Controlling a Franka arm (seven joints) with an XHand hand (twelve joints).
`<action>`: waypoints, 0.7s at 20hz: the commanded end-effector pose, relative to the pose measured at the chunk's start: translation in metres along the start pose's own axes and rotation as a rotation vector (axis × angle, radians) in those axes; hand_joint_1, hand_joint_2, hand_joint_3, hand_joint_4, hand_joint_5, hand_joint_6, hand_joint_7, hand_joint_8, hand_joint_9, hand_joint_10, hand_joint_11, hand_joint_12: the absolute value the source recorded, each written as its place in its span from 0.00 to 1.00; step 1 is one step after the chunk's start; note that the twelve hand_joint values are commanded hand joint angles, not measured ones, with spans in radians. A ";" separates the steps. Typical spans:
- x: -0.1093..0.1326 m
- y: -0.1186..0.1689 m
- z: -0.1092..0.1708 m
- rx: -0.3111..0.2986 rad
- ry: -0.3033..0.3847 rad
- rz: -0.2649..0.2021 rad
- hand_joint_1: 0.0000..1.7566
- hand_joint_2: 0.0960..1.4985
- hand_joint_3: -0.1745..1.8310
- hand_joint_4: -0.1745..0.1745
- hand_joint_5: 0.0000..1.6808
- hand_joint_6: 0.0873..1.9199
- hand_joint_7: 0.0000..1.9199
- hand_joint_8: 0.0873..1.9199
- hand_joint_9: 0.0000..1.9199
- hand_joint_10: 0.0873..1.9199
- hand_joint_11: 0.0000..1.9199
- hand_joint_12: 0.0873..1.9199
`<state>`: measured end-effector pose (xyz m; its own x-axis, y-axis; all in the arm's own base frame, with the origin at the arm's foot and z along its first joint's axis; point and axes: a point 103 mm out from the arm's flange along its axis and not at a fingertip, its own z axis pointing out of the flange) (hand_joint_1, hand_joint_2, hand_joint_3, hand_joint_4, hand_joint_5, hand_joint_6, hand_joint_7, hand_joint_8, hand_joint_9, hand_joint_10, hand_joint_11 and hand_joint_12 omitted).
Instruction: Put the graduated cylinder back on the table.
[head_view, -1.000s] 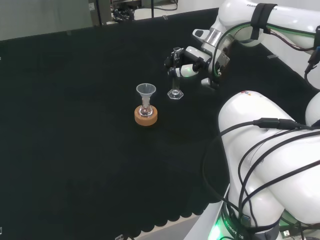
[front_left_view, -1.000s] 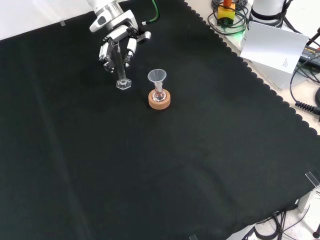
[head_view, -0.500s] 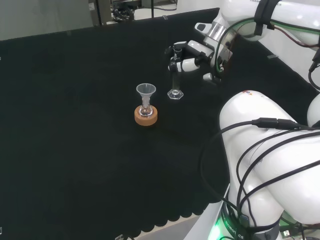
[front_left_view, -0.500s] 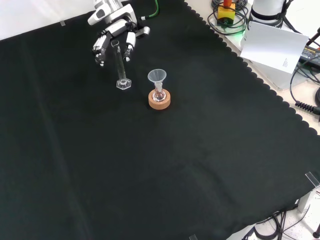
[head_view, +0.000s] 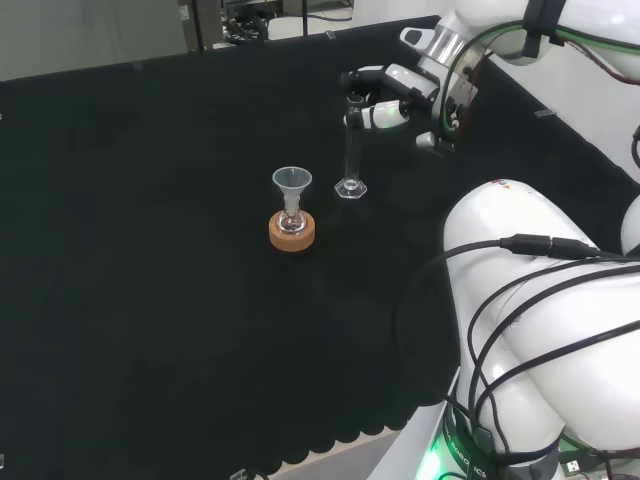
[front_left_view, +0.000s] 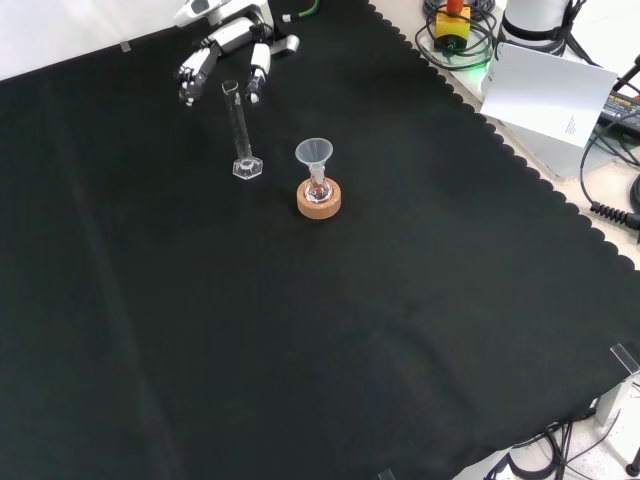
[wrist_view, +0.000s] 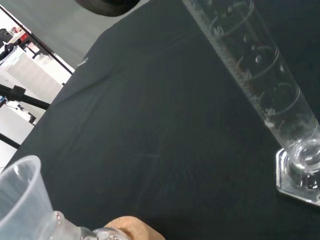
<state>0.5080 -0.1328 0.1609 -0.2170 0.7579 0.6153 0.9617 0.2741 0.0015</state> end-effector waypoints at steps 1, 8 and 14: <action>0.024 -0.018 -0.034 -0.031 -0.061 -0.006 0.44 0.58 0.00 0.30 0.18 0.00 0.06 0.34 0.18 0.34 0.09 0.73; 0.072 -0.044 -0.072 -0.023 -0.166 -0.014 0.43 0.58 0.00 0.30 0.18 0.00 0.06 0.34 0.18 0.34 0.09 0.73; 0.102 -0.071 -0.088 -0.023 -0.228 0.001 0.42 0.59 0.00 0.31 0.18 0.00 0.06 0.34 0.18 0.34 0.09 0.74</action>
